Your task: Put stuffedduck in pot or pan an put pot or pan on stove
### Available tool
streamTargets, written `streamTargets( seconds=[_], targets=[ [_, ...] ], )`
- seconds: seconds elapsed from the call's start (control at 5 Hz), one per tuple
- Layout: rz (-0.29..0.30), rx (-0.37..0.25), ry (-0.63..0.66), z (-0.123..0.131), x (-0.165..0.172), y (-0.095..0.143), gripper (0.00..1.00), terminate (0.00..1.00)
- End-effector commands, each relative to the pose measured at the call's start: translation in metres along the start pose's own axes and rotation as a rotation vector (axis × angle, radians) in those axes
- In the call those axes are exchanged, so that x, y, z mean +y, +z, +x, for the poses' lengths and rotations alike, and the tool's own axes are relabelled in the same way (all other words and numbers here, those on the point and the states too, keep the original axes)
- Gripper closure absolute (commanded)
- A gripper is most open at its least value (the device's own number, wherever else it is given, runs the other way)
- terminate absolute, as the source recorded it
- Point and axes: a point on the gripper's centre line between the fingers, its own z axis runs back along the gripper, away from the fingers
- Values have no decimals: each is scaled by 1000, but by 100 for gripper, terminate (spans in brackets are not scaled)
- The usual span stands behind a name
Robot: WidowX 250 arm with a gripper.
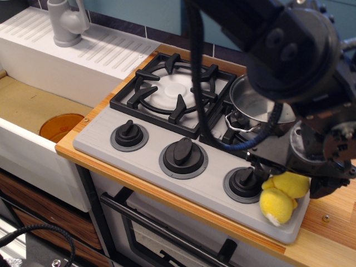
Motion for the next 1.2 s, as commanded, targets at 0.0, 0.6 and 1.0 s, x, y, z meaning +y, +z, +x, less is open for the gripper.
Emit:
streamTargets(
  seconds=[0.0, 0.6, 1.0],
  targets=[
    [5, 11, 19, 8, -9, 7, 100, 0],
    [53, 169, 4, 79, 0, 73, 100, 0],
    [12, 185, -14, 134, -1, 49, 100, 0]
  ],
)
